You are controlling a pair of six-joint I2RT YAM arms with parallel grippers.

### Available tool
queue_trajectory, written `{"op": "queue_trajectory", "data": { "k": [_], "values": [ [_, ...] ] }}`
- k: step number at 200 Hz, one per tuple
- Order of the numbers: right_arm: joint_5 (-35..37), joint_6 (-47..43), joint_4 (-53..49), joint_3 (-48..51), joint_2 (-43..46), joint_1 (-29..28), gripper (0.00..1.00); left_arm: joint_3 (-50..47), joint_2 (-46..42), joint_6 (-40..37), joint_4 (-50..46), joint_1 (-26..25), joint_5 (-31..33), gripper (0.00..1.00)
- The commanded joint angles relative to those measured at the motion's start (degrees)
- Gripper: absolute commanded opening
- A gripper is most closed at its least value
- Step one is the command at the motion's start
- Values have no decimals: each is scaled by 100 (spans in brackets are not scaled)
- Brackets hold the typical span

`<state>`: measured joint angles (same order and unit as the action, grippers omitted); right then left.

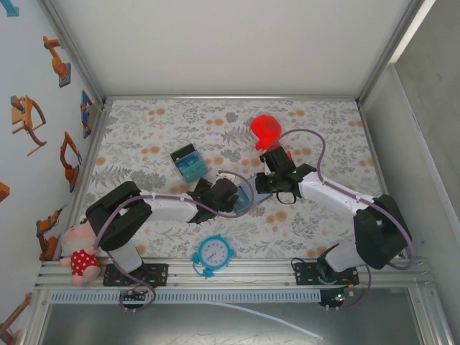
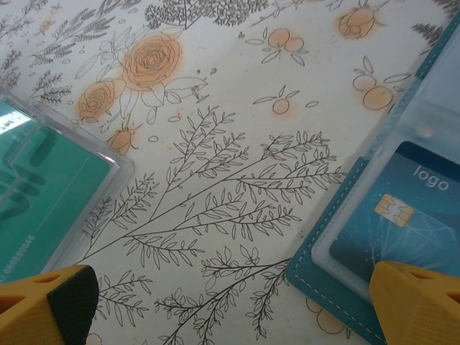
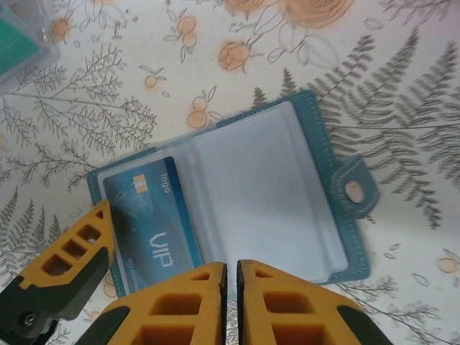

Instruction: Take the credit cards out of the card holder

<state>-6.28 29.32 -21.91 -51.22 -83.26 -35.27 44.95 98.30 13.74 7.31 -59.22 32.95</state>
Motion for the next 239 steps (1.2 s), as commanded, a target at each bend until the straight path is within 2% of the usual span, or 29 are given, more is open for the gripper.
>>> {"op": "queue_trajectory", "data": {
  "k": [1, 69, 108, 144, 239],
  "values": [
    [-454, 97, 120, -172, -216, 59, 12, 177, 153, 32, -13, -19, 288, 97],
    [-1838, 370, 841, -99, -815, 361, 14, 41, 270, -379, 115, 24, 544, 97],
    [-2038, 373, 941, -130, -1061, 380, 19, -141, 235, -832, 481, 36, 519, 97],
    [-2178, 331, 1029, -160, -1306, 415, 19, -266, 129, -1103, 724, 68, 241, 97],
    [-2313, 317, 1228, -48, -1641, 569, 16, -250, 161, -1169, 697, 139, 71, 97]
  ]
}}
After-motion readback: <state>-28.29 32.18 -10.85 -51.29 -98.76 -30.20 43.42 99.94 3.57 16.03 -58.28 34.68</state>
